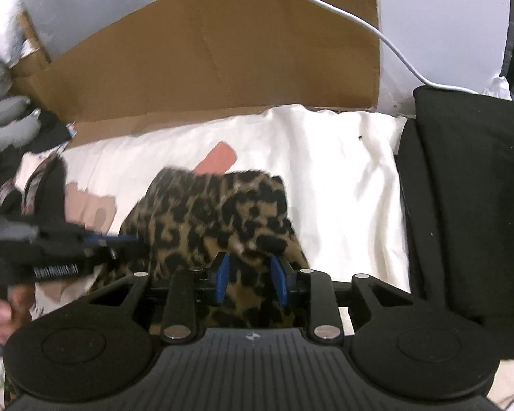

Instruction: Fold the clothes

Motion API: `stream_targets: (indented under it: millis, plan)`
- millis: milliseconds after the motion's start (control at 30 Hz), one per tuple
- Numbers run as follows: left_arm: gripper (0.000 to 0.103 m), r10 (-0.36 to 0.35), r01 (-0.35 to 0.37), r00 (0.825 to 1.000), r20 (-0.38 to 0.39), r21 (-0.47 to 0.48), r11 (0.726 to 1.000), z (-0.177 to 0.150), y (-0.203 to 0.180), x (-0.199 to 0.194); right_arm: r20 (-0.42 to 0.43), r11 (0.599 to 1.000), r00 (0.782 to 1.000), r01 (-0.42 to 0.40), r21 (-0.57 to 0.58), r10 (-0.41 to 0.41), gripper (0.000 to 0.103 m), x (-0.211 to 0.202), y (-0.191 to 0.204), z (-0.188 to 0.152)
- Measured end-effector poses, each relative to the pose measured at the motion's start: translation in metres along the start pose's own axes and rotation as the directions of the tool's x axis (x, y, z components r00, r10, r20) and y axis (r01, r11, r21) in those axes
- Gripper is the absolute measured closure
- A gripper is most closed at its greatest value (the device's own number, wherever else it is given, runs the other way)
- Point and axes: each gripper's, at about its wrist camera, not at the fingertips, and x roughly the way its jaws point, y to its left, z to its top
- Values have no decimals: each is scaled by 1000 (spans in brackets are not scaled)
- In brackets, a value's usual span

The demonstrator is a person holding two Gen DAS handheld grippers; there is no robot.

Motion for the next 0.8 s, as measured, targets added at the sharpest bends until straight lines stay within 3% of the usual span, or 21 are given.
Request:
stream_targets:
  millis: [100,167,300,500,667,800]
  plan:
    - [94,3,-3,1000,-16,-2,1000,-4,3,11,-6,998,1000,7,64,-7,70,11,-10,3]
    - [94,-2,2,1000,-14,1,1000,-5,3,10,-21,985,1000,3,170,0,72,18,-26,3]
    - [95,-39,40,999,32,-19,999,-2,5,-8,-22,961,1000,21,276,-15,73,19,-43,5]
    - [94,-83,85,992,91,-14,996,14,0,-27,-4,969,1000,8,245,-7,71,2,-34,9]
    - [94,-55,52,997,55,53,997,24,-15,-9,17,979,999,-35,199,32,71,2,-17,17]
    - [94,-34,33,999,32,33,999,21,-11,4,12,985,1000,-3,173,1,71,16,-11,19]
